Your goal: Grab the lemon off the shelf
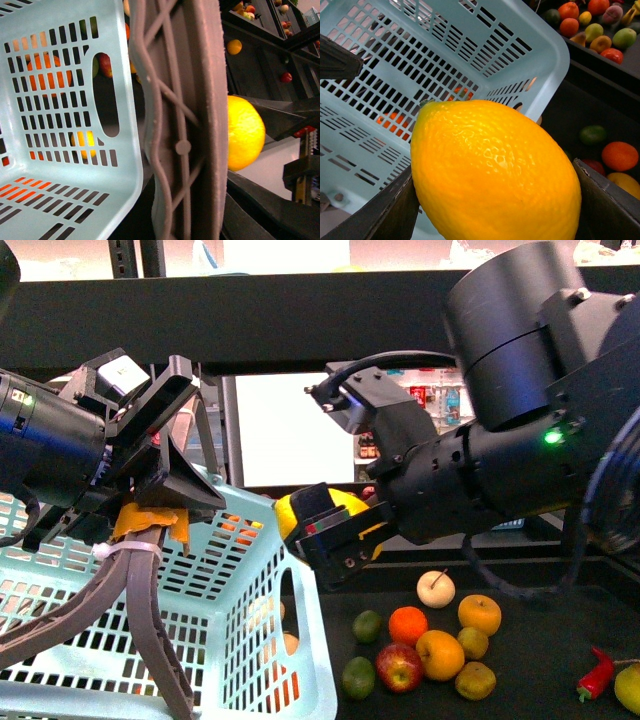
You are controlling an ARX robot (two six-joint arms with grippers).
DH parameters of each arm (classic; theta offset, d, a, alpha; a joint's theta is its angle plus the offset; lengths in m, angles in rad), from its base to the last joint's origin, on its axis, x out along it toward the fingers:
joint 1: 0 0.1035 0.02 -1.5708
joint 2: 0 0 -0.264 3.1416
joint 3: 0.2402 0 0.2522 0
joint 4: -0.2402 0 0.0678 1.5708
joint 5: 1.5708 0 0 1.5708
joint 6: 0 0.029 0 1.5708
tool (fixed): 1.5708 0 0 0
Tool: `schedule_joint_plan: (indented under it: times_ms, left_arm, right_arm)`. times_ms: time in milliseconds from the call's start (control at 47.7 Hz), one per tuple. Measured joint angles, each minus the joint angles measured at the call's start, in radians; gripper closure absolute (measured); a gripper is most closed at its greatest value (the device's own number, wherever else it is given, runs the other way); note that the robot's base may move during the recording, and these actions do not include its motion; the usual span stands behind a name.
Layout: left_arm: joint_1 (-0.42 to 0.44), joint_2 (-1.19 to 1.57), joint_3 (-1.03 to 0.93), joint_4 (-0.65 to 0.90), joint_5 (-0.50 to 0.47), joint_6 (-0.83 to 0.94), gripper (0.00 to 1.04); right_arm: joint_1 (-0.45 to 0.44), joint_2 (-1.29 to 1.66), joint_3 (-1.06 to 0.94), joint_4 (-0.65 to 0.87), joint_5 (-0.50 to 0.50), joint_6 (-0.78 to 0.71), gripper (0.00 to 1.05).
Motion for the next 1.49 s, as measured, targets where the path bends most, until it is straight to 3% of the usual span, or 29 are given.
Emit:
schedule_joint_plan:
  times_ms: [399,462,525,923,1070,1343,1490]
  left_arm:
    - [0.000,0.000,0.000,0.000,0.000,0.000,0.92]
    - [0.000,0.000,0.000,0.000,0.000,0.000,0.92]
    - [0.000,0.000,0.000,0.000,0.000,0.000,0.92]
    - [0.000,0.001,0.000,-0.001,0.000,-0.006,0.92]
    - [0.000,0.001,0.000,-0.001,-0.004,-0.001,0.92]
    - [0.000,0.001,0.000,-0.001,0.004,-0.006,0.92]
    - [0.000,0.001,0.000,-0.001,0.002,-0.005,0.92]
  right_arm:
    - [0.107,0.231,0.182,-0.005,0.121,0.041,0.24]
    - [0.115,0.248,0.200,0.005,0.140,0.063,0.11]
    - [0.116,0.250,0.206,0.013,0.149,0.075,0.06]
    - [0.071,0.216,0.187,0.031,0.141,0.112,0.08]
    - [-0.043,0.081,0.087,0.057,0.100,0.122,0.08]
    - [-0.365,-0.113,-0.192,0.153,-0.006,0.092,0.08]
    - [-0.444,-0.105,-0.285,0.202,-0.045,0.082,0.08]
